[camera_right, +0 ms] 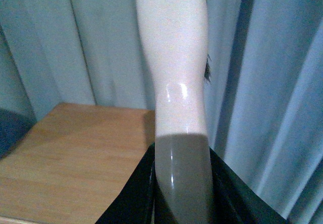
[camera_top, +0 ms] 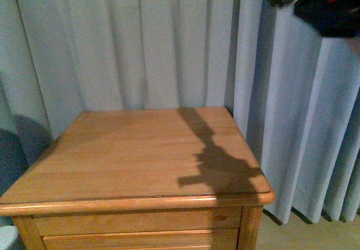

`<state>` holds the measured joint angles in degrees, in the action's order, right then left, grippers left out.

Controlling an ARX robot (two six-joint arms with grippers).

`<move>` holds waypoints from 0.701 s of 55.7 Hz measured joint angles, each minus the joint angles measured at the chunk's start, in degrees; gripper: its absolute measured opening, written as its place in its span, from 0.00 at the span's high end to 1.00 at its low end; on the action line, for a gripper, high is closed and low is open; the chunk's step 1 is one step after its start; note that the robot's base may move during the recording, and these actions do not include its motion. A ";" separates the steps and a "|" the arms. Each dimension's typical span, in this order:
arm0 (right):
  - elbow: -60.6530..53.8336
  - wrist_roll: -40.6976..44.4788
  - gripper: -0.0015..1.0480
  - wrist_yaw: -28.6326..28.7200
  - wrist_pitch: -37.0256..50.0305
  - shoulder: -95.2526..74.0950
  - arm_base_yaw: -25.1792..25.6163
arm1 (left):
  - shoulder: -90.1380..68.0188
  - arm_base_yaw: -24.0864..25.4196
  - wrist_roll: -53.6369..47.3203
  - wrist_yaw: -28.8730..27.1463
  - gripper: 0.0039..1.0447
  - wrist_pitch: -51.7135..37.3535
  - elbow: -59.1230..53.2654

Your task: Clean up trash

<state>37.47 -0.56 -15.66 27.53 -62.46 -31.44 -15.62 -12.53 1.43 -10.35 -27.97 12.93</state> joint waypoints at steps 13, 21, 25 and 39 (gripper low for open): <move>-11.17 6.47 0.80 -7.06 5.40 17.92 0.20 | 0.00 0.00 0.00 0.04 0.73 0.00 0.00; -16.11 9.70 0.80 -10.21 11.67 23.21 0.92 | 0.00 0.00 0.00 0.02 0.73 0.00 0.00; -17.73 10.99 0.80 -11.06 13.38 24.15 1.14 | 0.00 0.00 0.00 0.00 0.73 0.00 0.00; -18.29 12.37 0.80 -11.58 13.66 24.37 1.40 | -0.07 0.00 -0.09 0.50 0.73 0.00 -0.02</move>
<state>19.18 11.81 -27.24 41.19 -38.09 -30.04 -15.68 -12.53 1.34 -9.85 -27.97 12.91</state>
